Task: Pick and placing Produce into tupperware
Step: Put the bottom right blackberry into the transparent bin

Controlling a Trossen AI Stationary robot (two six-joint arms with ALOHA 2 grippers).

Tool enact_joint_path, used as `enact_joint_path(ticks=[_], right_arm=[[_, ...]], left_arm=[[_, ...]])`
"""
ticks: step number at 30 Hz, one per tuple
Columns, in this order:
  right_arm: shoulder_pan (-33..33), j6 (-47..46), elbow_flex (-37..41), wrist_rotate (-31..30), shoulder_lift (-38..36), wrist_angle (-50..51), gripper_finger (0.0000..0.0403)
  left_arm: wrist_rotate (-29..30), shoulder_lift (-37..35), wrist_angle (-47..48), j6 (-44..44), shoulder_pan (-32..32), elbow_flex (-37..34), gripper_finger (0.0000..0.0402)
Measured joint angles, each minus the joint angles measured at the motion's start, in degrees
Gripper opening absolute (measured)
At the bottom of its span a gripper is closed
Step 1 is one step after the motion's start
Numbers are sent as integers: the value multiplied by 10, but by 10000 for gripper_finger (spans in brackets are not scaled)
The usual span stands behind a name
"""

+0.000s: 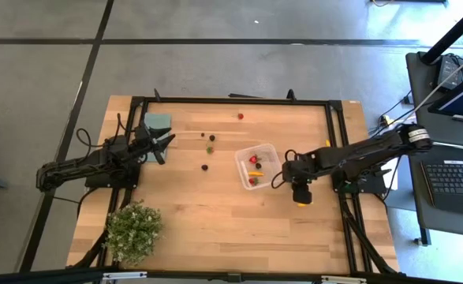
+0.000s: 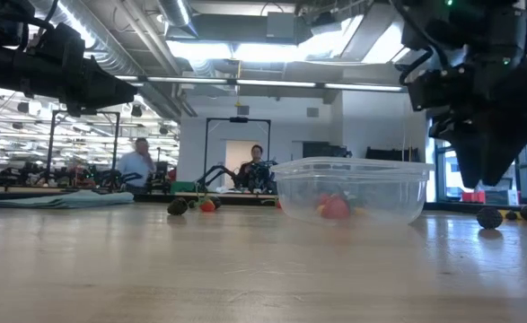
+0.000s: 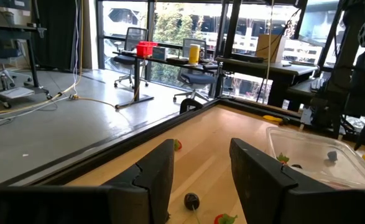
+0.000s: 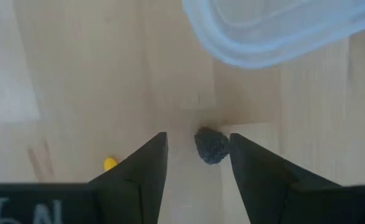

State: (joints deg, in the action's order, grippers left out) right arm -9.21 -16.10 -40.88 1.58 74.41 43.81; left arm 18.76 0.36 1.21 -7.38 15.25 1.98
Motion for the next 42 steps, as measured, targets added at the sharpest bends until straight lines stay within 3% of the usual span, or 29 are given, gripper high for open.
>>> enact_joint_path(ticks=[23,32,42], right_arm=[[0,15,-3,-19,138,-13,173],[0,13,-2,-17,138,-12,107],[1,-2,-22,8,142,-3,102]], left_arm=[[0,0,0,0,0,0,149],[0,0,0,0,0,0,149],[0,0,0,0,0,0,149]])
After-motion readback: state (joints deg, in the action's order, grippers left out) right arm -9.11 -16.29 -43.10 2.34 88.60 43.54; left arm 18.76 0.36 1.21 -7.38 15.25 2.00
